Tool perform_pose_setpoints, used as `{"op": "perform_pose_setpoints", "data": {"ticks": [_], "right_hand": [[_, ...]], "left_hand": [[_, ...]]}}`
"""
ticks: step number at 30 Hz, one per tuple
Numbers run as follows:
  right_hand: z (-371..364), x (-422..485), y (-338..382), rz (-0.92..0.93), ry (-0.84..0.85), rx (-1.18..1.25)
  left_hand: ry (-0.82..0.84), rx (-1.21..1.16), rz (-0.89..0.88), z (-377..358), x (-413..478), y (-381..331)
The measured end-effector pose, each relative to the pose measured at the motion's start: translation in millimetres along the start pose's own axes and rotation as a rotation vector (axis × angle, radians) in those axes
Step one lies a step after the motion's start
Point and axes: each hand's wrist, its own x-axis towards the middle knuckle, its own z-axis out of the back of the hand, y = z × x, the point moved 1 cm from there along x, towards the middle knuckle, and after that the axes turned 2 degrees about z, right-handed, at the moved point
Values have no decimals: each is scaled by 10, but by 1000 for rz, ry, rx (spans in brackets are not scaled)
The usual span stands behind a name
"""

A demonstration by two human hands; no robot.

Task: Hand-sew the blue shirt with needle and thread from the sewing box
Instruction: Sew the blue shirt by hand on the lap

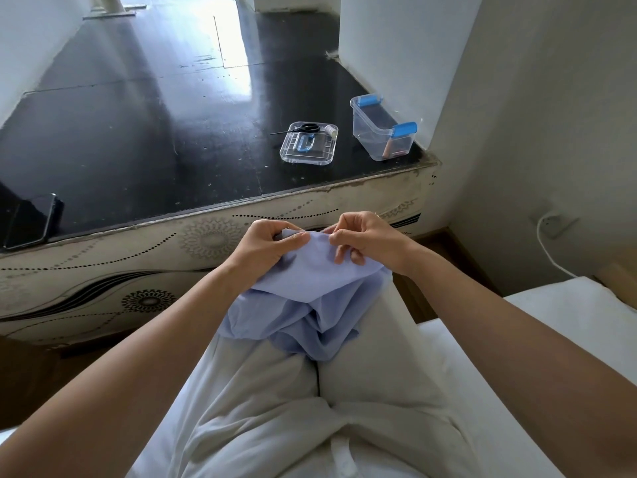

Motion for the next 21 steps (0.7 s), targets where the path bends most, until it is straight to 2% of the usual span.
{"op": "perform_pose_setpoints", "data": {"ticks": [21], "right_hand": [[8,-3,-58,87,-104,-14]], "left_hand": [[-59,-92,97,-52,-2,-60]]}}
